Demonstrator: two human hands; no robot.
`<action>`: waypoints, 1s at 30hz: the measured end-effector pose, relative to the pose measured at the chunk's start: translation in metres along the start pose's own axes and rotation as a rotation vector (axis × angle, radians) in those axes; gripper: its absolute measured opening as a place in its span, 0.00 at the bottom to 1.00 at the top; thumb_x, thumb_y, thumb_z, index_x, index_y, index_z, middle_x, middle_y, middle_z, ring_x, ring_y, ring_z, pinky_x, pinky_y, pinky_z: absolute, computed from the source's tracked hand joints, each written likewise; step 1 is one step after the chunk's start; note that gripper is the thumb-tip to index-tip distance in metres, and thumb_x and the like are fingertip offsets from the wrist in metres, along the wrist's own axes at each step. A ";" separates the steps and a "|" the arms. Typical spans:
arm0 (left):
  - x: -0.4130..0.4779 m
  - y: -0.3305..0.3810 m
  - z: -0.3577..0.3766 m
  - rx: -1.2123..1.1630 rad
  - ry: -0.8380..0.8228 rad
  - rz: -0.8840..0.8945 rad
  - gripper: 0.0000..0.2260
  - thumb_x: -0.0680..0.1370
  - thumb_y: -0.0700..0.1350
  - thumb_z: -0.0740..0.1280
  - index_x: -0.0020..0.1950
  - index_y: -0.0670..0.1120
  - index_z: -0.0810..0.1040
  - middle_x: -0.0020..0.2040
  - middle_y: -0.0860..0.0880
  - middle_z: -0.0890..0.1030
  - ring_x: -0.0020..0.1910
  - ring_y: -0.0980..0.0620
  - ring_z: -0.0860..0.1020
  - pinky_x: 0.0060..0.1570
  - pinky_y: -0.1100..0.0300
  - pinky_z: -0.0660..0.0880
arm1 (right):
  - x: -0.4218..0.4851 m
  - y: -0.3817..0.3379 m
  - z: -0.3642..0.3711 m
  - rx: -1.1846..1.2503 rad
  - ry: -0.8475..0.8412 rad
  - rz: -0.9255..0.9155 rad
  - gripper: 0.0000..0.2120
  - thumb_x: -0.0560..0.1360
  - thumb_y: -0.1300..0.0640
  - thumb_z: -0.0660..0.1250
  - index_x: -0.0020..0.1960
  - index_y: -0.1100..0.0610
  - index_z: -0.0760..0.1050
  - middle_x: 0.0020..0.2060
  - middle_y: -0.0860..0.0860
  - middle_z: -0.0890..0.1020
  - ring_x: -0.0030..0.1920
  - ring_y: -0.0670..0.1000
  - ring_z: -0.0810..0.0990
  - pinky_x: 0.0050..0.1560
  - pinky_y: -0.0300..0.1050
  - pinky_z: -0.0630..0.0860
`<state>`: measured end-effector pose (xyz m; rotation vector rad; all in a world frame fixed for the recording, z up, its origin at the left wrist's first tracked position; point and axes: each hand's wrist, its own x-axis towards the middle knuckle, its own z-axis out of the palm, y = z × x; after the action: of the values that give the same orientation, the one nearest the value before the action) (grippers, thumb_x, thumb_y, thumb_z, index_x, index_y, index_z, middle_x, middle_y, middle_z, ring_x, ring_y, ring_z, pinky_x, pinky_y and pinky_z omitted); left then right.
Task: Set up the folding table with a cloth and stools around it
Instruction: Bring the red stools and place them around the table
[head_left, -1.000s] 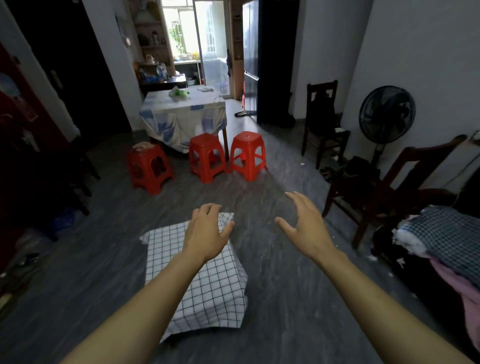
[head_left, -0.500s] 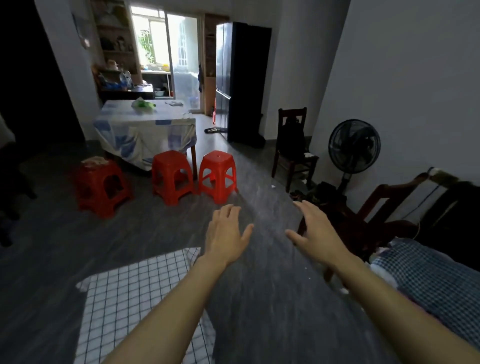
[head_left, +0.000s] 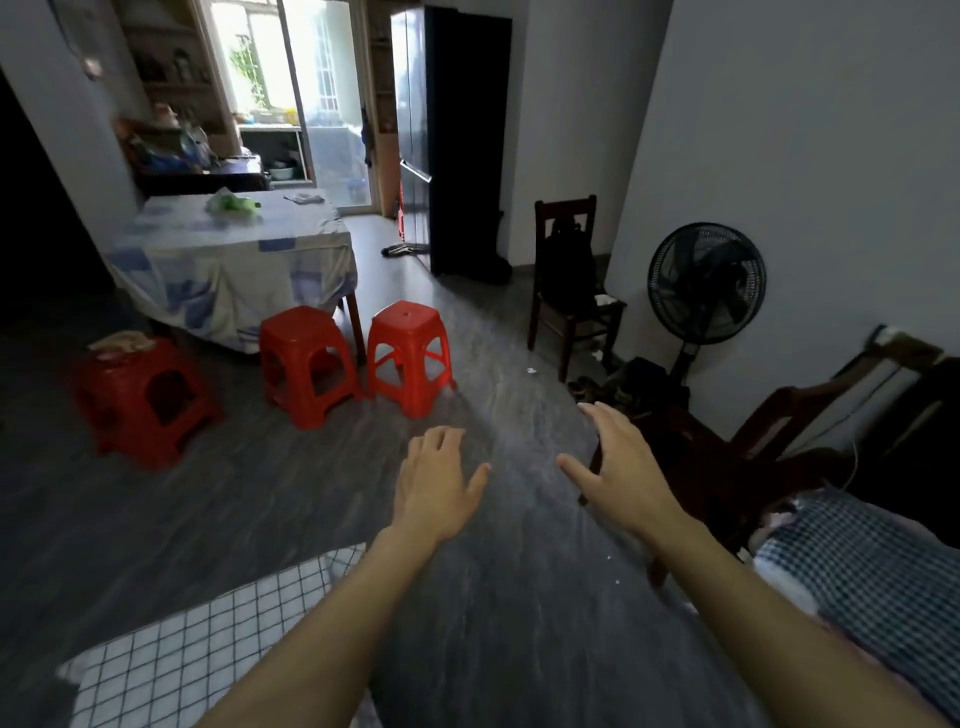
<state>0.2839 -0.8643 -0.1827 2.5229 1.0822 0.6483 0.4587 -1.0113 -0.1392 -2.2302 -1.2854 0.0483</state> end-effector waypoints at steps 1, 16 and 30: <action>0.015 0.001 0.010 0.015 -0.010 -0.006 0.24 0.78 0.58 0.64 0.70 0.47 0.69 0.68 0.48 0.71 0.65 0.46 0.68 0.63 0.50 0.71 | 0.015 0.012 0.002 0.020 0.002 0.006 0.36 0.76 0.44 0.69 0.78 0.56 0.60 0.77 0.53 0.62 0.77 0.51 0.57 0.73 0.39 0.51; 0.237 0.008 0.083 -0.004 0.104 -0.178 0.22 0.76 0.55 0.68 0.66 0.47 0.73 0.63 0.47 0.75 0.62 0.46 0.71 0.61 0.50 0.73 | 0.269 0.117 0.036 0.234 -0.078 0.010 0.34 0.75 0.49 0.72 0.76 0.56 0.63 0.74 0.56 0.66 0.75 0.54 0.63 0.75 0.51 0.61; 0.491 -0.119 0.122 -0.063 0.157 -0.272 0.22 0.76 0.55 0.68 0.66 0.47 0.73 0.64 0.47 0.75 0.60 0.46 0.71 0.60 0.50 0.73 | 0.543 0.088 0.128 0.154 -0.142 -0.091 0.37 0.71 0.45 0.74 0.74 0.56 0.66 0.72 0.57 0.69 0.70 0.56 0.71 0.70 0.57 0.69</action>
<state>0.5760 -0.4354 -0.2023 2.2457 1.4048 0.7980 0.7830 -0.5489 -0.1604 -2.0659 -1.4080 0.2671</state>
